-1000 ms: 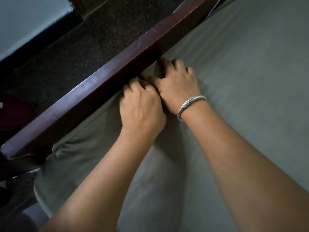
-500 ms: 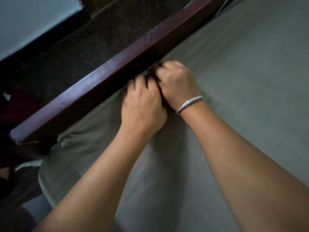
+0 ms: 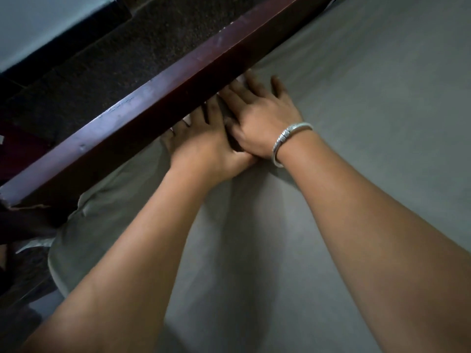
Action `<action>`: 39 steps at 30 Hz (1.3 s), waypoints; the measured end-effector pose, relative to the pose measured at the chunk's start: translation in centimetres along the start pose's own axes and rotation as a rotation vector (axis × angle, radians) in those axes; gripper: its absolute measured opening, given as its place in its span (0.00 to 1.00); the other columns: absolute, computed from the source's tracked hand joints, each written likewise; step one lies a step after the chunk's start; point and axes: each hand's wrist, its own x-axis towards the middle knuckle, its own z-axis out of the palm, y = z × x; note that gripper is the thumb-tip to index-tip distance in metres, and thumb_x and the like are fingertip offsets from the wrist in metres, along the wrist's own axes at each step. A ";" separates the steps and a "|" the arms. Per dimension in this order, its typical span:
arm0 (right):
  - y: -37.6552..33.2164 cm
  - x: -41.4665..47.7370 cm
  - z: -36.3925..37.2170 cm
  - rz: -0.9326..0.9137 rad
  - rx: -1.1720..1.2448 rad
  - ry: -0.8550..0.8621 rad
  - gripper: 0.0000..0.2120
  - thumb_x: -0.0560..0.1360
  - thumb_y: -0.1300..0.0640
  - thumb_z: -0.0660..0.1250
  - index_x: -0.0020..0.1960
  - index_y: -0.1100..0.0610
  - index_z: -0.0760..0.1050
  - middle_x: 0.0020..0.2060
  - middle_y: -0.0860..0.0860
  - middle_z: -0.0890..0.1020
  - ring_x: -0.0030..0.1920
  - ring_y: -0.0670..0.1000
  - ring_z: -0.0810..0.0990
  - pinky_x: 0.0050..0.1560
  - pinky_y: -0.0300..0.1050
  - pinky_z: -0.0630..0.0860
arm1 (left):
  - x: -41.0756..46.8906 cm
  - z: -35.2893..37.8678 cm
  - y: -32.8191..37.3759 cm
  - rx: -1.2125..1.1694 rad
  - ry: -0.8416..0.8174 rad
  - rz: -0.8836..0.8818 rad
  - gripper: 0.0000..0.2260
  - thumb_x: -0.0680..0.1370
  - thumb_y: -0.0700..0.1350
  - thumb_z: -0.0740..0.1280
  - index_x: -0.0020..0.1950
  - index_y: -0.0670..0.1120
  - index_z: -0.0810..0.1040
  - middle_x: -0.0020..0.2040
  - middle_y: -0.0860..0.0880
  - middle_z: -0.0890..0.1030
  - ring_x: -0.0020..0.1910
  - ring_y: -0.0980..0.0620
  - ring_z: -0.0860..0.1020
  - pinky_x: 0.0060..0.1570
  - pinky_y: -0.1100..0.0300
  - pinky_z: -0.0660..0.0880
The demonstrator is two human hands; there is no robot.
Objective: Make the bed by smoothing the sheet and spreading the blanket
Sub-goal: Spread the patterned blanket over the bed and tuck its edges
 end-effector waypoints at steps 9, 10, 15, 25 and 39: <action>-1.0 -3.2 1.9 0.143 0.048 0.418 0.13 0.74 0.53 0.59 0.51 0.54 0.81 0.53 0.53 0.82 0.57 0.61 0.78 0.61 0.57 0.68 | -2.9 1.6 0.5 0.018 0.201 0.211 0.31 0.75 0.48 0.58 0.75 0.37 0.55 0.75 0.36 0.56 0.75 0.38 0.54 0.72 0.44 0.50; -0.8 -4.1 2.2 0.216 0.075 0.437 0.13 0.74 0.52 0.60 0.52 0.54 0.80 0.54 0.54 0.82 0.58 0.61 0.77 0.62 0.58 0.68 | -3.1 1.9 0.5 0.030 0.236 0.286 0.29 0.74 0.46 0.57 0.74 0.37 0.59 0.74 0.37 0.60 0.74 0.38 0.58 0.71 0.43 0.52; 0.3 -8.3 2.8 0.448 0.114 0.118 0.24 0.79 0.44 0.48 0.74 0.46 0.59 0.76 0.52 0.57 0.75 0.60 0.53 0.70 0.65 0.47 | -4.0 2.9 2.6 0.072 0.140 0.457 0.29 0.74 0.47 0.49 0.75 0.38 0.57 0.75 0.40 0.59 0.75 0.41 0.56 0.71 0.40 0.48; 6.1 -22.2 4.0 0.768 0.078 0.019 0.29 0.77 0.38 0.50 0.76 0.43 0.50 0.77 0.48 0.51 0.76 0.57 0.48 0.69 0.68 0.45 | -8.0 7.4 12.2 0.139 0.047 0.545 0.35 0.74 0.58 0.51 0.75 0.36 0.54 0.76 0.35 0.52 0.75 0.35 0.49 0.70 0.36 0.43; 9.6 -51.2 8.3 1.219 0.154 -0.011 0.31 0.73 0.37 0.43 0.75 0.42 0.53 0.76 0.49 0.55 0.76 0.57 0.52 0.69 0.68 0.47 | -26.3 17.7 29.1 0.346 -0.136 1.125 0.34 0.76 0.57 0.57 0.76 0.41 0.54 0.76 0.35 0.50 0.75 0.34 0.48 0.69 0.35 0.43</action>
